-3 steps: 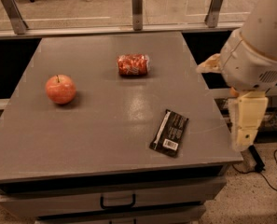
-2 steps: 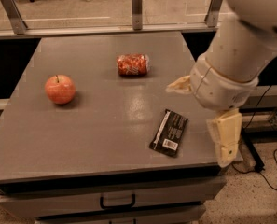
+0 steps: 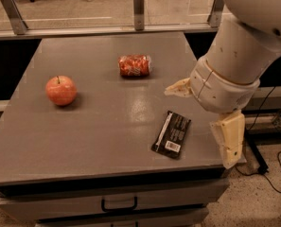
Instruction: Move rxbar chocolate near apple
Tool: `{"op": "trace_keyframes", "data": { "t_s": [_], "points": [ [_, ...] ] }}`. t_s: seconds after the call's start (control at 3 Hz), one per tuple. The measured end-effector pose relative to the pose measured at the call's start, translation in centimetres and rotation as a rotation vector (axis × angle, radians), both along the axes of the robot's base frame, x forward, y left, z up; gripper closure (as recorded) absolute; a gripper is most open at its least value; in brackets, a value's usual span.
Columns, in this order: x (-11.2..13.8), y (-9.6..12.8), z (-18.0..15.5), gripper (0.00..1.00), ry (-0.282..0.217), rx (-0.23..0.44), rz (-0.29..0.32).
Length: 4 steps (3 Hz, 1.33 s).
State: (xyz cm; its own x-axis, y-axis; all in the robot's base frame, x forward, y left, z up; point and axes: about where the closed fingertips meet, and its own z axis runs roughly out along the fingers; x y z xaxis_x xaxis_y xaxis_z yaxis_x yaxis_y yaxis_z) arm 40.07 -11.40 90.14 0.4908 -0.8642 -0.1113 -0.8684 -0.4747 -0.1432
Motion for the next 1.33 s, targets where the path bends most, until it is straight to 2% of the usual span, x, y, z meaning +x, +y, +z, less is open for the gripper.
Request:
{"op": "trace_keyframes", "data": {
  "t_s": [0.33,0.67,1.0,1.33],
  "points": [
    [1.8,2.6,-0.4,0.00,-0.052,0.001,0.132],
    [3.5,6.4,-1.6,0.00,-0.084,0.015,0.321],
    [4.6,8.3,-3.8,0.00,-0.098,-0.023,0.438],
    [5.7,7.3,-5.5,0.00,-0.101,-0.068,0.460]
  ]
}}
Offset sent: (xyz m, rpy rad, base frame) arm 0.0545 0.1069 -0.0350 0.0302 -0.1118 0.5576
